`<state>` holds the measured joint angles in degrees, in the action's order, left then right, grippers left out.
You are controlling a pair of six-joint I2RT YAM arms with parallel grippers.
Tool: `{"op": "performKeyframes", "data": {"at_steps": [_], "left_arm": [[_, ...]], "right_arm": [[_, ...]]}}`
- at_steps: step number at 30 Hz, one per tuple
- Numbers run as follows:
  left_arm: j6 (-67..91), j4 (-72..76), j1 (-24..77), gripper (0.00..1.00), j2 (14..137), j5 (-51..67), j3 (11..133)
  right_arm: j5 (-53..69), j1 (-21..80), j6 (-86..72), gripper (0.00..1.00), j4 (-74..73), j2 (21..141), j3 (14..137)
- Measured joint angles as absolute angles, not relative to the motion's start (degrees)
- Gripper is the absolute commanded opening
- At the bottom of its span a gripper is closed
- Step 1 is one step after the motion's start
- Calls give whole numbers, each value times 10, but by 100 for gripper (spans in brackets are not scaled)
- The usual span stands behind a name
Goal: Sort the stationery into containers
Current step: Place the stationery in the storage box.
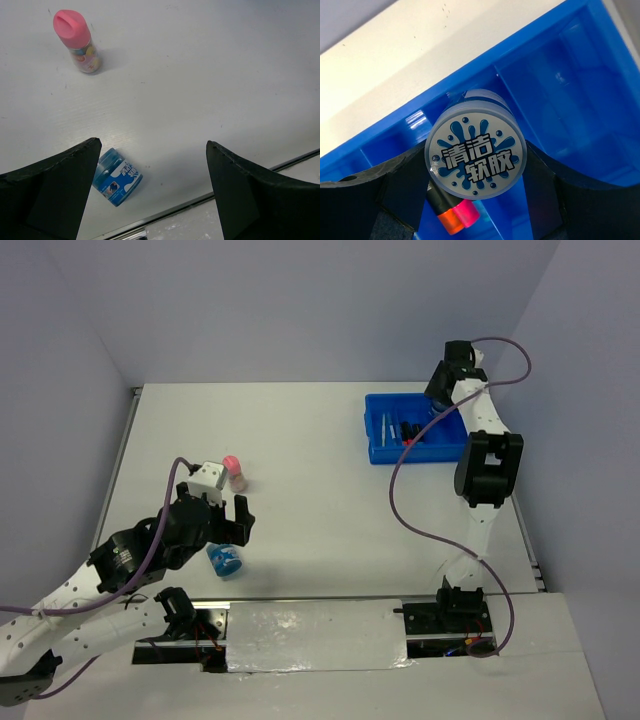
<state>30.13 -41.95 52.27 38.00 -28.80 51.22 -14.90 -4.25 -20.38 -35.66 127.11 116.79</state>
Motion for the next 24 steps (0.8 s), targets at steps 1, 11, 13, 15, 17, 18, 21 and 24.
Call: {"op": "performKeyframes", "data": {"at_steps": [1,11,13,15,17,18,21,24], "left_arm": [[301,-419,523,99,380,-288,512],[301,-420,523,99,380,-287,512],[301,-420,523,99,381,-287,512],[301,-420,523,99,381,-287,512],[301,-420,523,99,381,-287,512],[301,-420,523,99,381,-287,512],[301,-420,523,99,381,-287,512],[301,-420,523,99,381,-287,512]], "right_arm": [[-146,-43,-204,37,-357,1275,1168],[-142,-46,-203,63,-357,1294,1183],[-140,-46,-203,78,-357,1295,1186],[-137,-47,-203,90,-357,1296,1190],[-133,-48,-202,100,-356,1299,1200],[-131,-48,-201,100,-356,1300,1206],[-126,-48,-200,100,-356,1302,1223],[-114,-48,-199,100,-354,1302,1227]]}}
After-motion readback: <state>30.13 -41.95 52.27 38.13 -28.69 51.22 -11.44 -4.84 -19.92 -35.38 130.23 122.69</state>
